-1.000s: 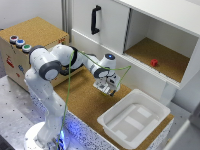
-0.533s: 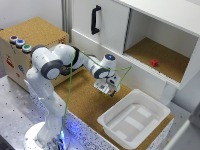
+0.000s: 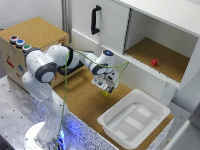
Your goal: Place the yellow block on the table
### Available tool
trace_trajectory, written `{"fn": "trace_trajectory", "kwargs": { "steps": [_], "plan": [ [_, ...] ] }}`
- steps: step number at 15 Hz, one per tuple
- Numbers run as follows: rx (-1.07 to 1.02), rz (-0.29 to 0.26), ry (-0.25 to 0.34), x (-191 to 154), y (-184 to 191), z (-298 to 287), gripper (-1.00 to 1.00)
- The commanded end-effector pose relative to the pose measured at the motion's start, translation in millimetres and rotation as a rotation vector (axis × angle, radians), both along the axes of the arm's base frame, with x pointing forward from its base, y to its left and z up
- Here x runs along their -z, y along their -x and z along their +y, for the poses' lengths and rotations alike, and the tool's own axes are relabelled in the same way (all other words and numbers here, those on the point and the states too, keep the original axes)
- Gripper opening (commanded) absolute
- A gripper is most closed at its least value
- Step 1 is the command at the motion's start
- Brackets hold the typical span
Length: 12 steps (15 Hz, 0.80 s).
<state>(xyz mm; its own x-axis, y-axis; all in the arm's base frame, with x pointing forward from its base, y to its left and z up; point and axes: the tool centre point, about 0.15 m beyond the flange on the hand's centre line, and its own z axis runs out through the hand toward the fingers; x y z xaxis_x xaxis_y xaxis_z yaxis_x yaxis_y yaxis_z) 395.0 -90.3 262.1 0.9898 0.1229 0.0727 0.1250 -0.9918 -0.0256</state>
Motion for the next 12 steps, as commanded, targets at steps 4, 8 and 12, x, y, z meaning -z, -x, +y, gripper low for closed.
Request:
{"fn": "trace_trajectory", "kwargs": {
  "steps": [4,8,12],
  "plan": [
    [0.004,0.03,-0.011,-8,-3,12,1.0],
    [0.004,0.03,-0.011,-8,-3,12,1.0],
    [-0.066,-0.044,0.059,-35,8,27,1.0]
  ]
}}
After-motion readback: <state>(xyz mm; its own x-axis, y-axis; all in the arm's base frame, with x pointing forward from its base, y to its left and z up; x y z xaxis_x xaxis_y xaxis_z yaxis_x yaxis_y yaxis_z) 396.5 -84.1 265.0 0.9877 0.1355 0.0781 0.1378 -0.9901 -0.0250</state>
